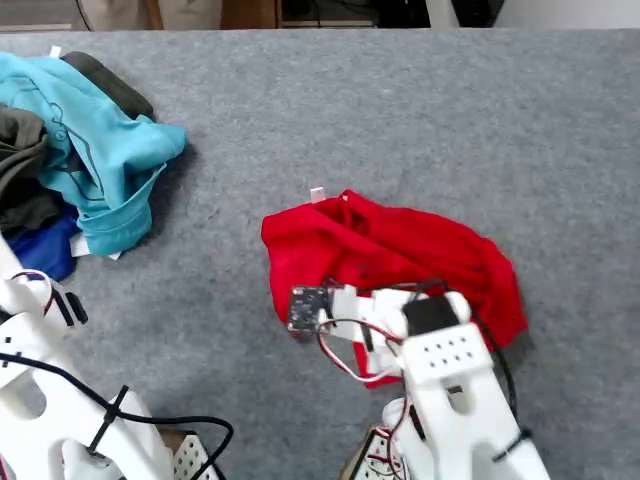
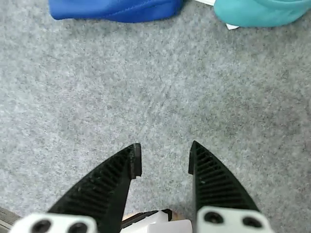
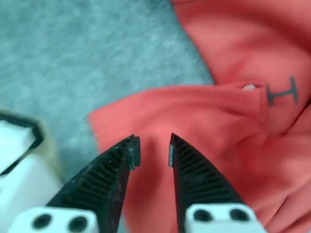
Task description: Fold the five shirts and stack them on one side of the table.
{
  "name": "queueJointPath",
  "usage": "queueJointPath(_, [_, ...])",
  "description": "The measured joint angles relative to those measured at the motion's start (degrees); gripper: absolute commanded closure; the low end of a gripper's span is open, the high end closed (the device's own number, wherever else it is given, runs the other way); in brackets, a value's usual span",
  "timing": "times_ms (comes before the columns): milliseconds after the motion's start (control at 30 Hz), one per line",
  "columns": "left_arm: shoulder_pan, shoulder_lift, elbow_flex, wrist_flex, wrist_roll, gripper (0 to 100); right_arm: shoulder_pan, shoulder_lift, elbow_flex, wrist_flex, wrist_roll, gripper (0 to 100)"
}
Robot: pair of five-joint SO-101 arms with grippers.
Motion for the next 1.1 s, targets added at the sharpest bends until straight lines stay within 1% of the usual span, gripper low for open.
queueJointPath(200, [0.0, 0.0, 0.0, -0.3, -0.2, 83, 0.2, 12.8, 0.0, -15.6, -0.4, 88.2])
queueJointPath(300, [0.0, 0.0, 0.0, -0.4, -0.2, 83, 3.3, 19.0, -2.2, -22.0, -0.4, 88.2])
queueJointPath(467, [0.0, 0.0, 0.0, -0.4, -0.2, 83, 10.5, 32.0, -12.4, -25.4, -0.4, 88.2])
queueJointPath(600, [0.0, 0.0, 0.0, -1.2, -0.2, 83, 13.8, 44.9, -24.9, -24.9, -0.4, 88.2])
queueJointPath(733, [0.0, 0.0, 0.0, -2.3, -0.2, 83, 14.4, 56.6, -39.9, -17.8, -3.1, 88.2])
queueJointPath(867, [0.0, 0.0, 0.0, -2.6, -0.2, 83, 14.5, 65.7, -55.4, -5.7, -5.2, 88.2])
queueJointPath(967, [0.0, 0.0, 0.0, -2.7, -0.2, 83, 14.5, 67.6, -64.9, 4.7, -5.1, 88.2])
queueJointPath(1100, [0.0, 0.0, 0.0, -3.4, -0.2, 83, 12.6, 67.5, -71.6, 17.4, -1.5, 88.2])
